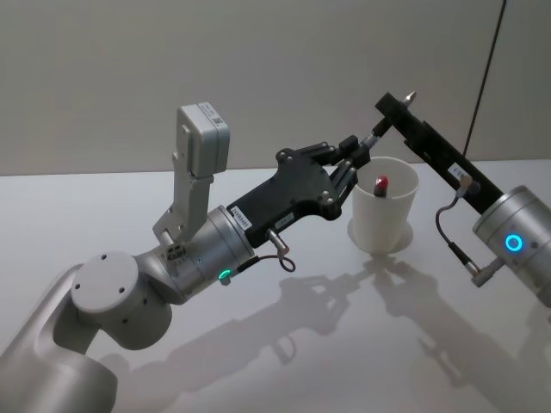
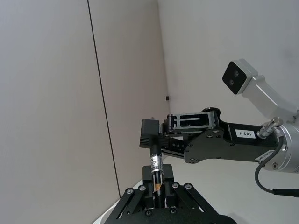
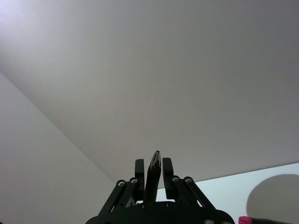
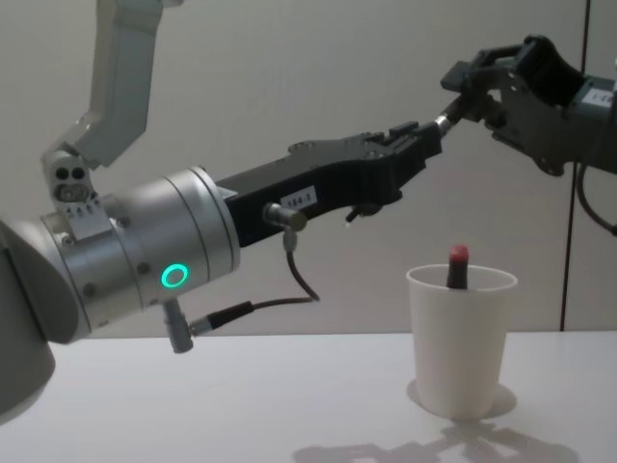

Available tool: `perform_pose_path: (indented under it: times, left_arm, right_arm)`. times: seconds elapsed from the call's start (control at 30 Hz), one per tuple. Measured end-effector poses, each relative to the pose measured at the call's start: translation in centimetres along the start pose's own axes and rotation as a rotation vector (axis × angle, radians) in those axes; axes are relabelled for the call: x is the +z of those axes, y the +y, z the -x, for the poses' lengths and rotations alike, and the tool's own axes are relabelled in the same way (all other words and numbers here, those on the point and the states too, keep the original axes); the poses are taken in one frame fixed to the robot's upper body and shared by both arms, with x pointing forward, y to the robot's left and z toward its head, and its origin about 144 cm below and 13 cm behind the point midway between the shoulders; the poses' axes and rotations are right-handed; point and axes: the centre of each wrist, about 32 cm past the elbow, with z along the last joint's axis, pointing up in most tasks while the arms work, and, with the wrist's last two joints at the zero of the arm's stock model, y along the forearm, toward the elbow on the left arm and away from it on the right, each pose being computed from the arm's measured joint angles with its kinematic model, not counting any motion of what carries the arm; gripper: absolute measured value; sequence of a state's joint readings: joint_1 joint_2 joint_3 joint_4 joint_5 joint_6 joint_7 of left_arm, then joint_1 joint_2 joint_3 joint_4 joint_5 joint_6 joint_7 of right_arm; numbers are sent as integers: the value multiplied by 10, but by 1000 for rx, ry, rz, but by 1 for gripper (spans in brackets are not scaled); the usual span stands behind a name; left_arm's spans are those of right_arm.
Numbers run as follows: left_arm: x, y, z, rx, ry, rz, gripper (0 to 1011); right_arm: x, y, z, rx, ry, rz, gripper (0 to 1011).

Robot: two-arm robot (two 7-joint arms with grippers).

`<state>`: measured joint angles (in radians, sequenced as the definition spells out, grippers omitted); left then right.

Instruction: Place the pen into the pen holder.

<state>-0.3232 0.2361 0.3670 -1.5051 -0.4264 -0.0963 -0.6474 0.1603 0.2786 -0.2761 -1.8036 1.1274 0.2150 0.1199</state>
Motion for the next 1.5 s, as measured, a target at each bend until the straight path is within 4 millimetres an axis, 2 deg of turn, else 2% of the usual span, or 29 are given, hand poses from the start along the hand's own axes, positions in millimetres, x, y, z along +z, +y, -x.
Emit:
perform_pose_path:
  times: [0.1,0.2,0.63,0.8,0.83,1.0,1.03,1.1,1.27,1.4,1.5]
  left_arm:
    - [0,0,0,0,0,0,135]
    - [0,0,0,0,0,-1,135]
    - [0,0,0,0,0,0,138]
    - [0,0,0,1,0,2,259]
    - [0,0,0,1,0,2,318]
    - [0,0,0,0,0,2,457]
    - [0,0,0,0,0,1,518]
    - [0,0,0,0,0,1,530]
    - [0,0,0,0,0,1,731]
    - [0,0,0,0,0,0,809]
    - [0,0,0,0,0,0,918]
  right_arm:
    - [0,0,0,0,0,0,192]
    - [0,0,0,2,0,-1,133]
    - [0,0,0,2,0,-1,133]
    - [0,0,0,-1,-1,-1,132]
    - [0,0,0,-1,-1,-1,132]
    - [0,0,0,-1,-1,-1,132]
    - [0,0,0,-1,-1,-1,132]
    - [0,0,0,-1,-1,-1,132]
    - [0,0,0,-1,-1,0,132]
    - [0,0,0,0,-1,0,132]
    - [0,0,0,0,-2,-1,132]
